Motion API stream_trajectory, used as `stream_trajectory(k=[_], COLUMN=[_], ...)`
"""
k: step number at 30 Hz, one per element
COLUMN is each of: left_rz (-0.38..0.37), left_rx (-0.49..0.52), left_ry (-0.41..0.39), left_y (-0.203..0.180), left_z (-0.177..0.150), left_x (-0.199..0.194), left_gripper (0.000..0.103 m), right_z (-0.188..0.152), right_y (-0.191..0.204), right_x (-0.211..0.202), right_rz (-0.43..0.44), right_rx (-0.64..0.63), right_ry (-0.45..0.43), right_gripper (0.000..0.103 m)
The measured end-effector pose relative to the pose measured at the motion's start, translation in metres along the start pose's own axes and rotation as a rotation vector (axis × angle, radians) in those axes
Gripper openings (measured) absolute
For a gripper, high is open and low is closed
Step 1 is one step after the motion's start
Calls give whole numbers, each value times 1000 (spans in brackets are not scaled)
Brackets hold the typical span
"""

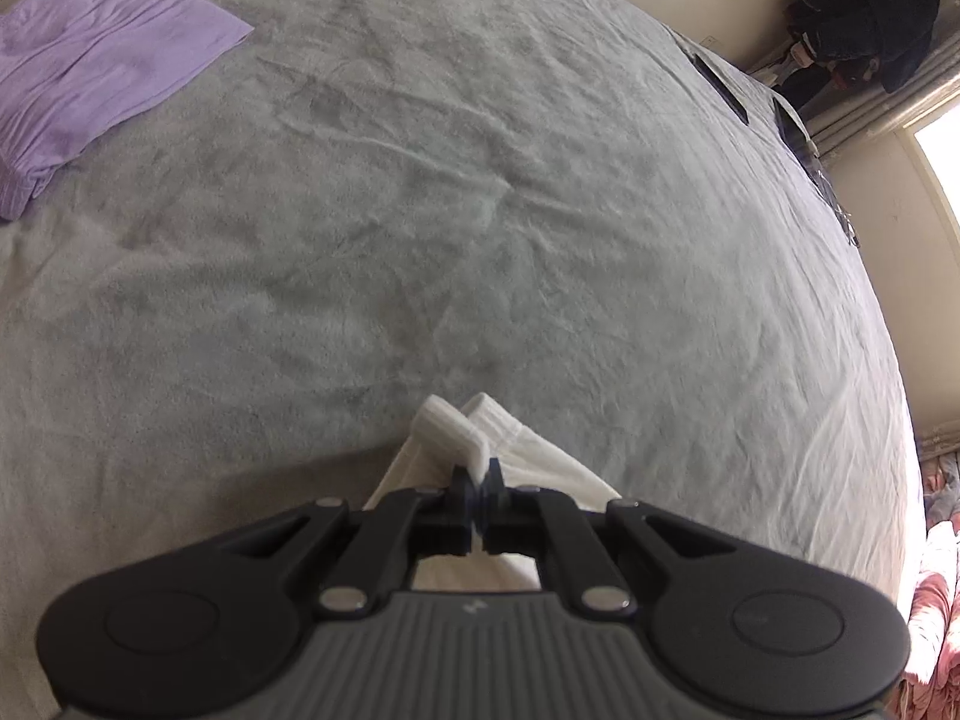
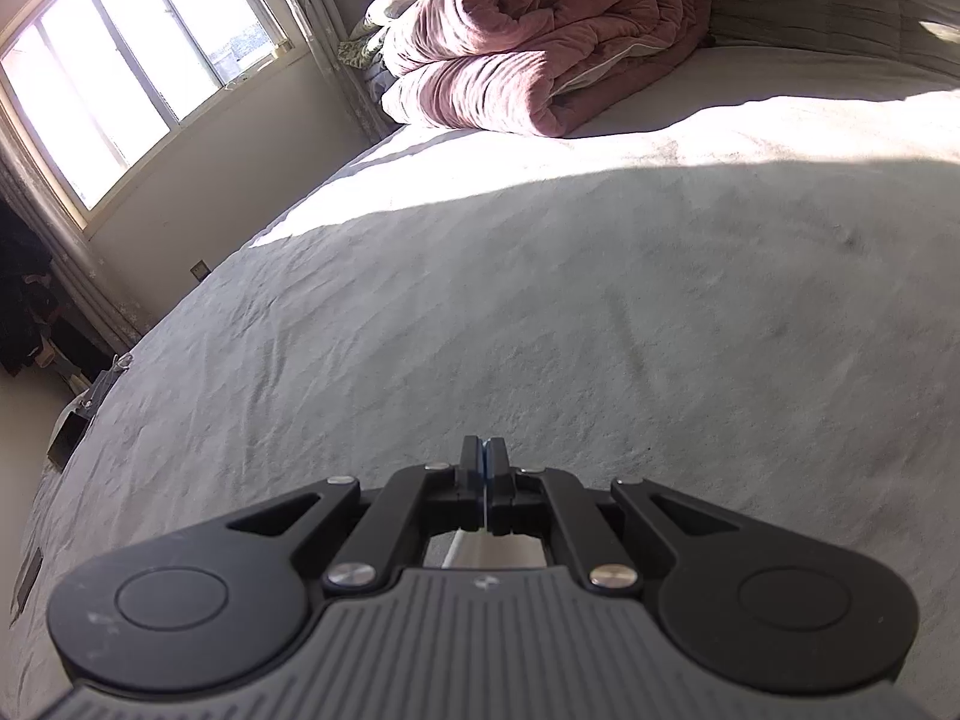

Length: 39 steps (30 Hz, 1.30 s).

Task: Fold clothes

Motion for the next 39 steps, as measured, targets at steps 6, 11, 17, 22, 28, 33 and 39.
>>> stream_trajectory(k=[6, 11, 17, 22, 28, 33, 39], left_rz=[-18, -18, -40, -59, -78, -109, -202], left_rx=[-26, -33, -1, 2, -11, 2, -6], left_ry=[0, 18, 40, 42, 44, 58, 70], left_y=[1, 2, -3, -2, 0, -2, -4], left_z=[7, 9, 13, 16, 19, 19, 20], left_x=[2, 8, 15, 16, 19, 22, 10], left_gripper=[3, 3, 9, 7, 4, 10, 51], right_z=[1, 2, 3, 6, 7, -11, -13], right_y=[-1, -3, 3, 1, 1, -8, -15], right_x=[4, 6, 1, 0, 4, 20, 16], right_rz=[4, 8, 28, 19, -37, -114, -120], right_rx=[44, 74, 94, 122, 75, 40, 41], right_ry=[12, 16, 8, -3, -33, -14, -37], right_gripper=[1, 1, 1, 1, 1, 1, 8])
Point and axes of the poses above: each gripper's, at about its wrist camera, not at the fingertips, and x roughly the way its jaws point, y to its left, z to its top, the point moved 8 cm from there along x, roughly the way its jaws point, and after that the axes turned 13 degrees about y, right-handed, at the moved point
